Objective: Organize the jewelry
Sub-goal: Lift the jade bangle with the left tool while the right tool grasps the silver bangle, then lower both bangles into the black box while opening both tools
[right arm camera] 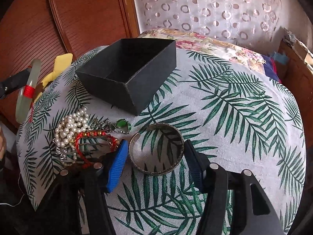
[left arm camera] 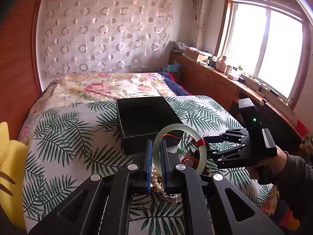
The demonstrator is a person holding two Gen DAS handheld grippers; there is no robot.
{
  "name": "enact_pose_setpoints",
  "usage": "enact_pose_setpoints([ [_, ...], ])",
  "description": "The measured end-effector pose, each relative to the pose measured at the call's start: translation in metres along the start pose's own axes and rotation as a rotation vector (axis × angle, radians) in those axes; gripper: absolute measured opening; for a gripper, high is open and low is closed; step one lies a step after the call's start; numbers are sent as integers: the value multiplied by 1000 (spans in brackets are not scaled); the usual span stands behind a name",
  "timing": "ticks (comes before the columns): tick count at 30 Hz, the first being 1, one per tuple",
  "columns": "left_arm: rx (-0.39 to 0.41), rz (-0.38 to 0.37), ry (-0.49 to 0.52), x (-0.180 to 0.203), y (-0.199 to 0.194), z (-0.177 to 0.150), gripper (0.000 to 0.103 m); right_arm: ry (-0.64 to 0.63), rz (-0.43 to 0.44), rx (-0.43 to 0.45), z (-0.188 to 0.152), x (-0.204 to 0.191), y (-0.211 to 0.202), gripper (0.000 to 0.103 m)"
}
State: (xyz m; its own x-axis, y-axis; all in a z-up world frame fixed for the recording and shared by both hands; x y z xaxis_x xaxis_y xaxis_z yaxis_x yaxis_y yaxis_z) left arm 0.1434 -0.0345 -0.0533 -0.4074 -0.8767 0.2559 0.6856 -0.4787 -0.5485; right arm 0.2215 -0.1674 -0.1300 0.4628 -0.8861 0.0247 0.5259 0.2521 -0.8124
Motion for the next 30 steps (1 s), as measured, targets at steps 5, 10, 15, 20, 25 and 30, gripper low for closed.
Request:
enact_pose_setpoints([
  [5,3,3,-9,-4,2,1,7,17,-62,16,1,14,-6,5],
  [10,1,13,-17,-8,6,2,7,-16,-78,14,-3,8,-3,12],
  [15,3,19,-20,-12,7,2,7,-33,-95,0,-5,6,0,8],
  [20,19,26,-24,-17,10,10,7,-37,-109,16,2,10,-5,5],
  [25,23,46,-38,-33,27,23,7,-38,-125,65,18,16,-21,5],
  [30,8,73,-45,-48,47,37,7,-42,-144,126,46,18,-41,5],
])
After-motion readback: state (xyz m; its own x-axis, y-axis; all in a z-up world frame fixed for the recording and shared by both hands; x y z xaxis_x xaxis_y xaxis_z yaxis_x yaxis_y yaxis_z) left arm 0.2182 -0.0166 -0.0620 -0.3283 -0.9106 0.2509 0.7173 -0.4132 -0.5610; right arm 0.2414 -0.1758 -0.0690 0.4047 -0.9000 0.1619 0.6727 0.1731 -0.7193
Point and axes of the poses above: each gripper's, at about its wrist camera, not at the fingertips, and y roughly the way its jaws point, x to its right, z to its top, the point moved 8 cm from there along y, roughly the way its jaws point, and after that the axes turned 10 degrees about -z, right-handed, at the moved point
